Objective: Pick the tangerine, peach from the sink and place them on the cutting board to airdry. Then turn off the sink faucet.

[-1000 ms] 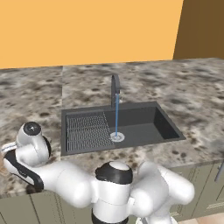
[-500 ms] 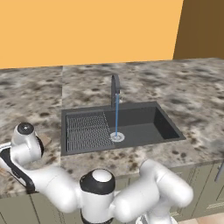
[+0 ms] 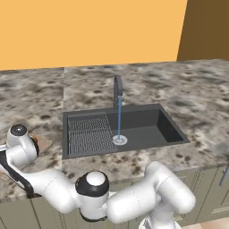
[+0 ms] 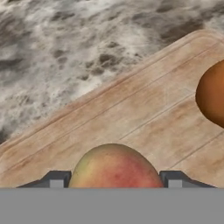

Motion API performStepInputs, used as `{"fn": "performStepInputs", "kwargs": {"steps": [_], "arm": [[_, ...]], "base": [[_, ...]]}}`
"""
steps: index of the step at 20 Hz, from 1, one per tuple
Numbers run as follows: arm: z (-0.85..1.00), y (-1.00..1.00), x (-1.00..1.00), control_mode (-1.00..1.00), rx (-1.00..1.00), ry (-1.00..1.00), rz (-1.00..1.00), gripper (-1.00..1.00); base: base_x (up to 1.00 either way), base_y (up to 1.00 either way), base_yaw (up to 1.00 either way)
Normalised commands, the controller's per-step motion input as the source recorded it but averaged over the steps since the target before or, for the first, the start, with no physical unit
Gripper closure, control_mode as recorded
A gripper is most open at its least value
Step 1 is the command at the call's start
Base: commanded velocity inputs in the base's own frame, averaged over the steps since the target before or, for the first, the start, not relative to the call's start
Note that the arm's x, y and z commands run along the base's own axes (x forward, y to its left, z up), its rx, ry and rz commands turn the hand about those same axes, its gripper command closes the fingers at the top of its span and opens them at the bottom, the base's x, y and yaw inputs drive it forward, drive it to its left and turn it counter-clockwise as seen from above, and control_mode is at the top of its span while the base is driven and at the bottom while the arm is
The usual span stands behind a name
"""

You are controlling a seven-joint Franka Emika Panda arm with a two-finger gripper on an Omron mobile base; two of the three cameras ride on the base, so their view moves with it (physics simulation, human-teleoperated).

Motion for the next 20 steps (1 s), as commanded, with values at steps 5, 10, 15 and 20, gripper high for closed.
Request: {"fn": "performStepInputs", "kwargs": {"steps": [5, 10, 15, 20], "arm": [[-0.28, 0.16, 0.14, -1.00, 0.00, 0.07, -0.06, -1.00], [-0.02, -0.04, -0.16, -1.00, 0.02, 0.01, -0.02, -1.00], [0.04, -0.29, -0.18, -1.00, 0.05, 0.00, 0.00, -1.00], [0.31, -0.36, -0.10, -1.00, 0.03, -0.08, 0.00, -1.00]], "base": [[0.00, 0.00, 0.00], [0.00, 0.00, 0.00], [0.00, 0.00, 0.00], [0.00, 0.00, 0.00]]}}
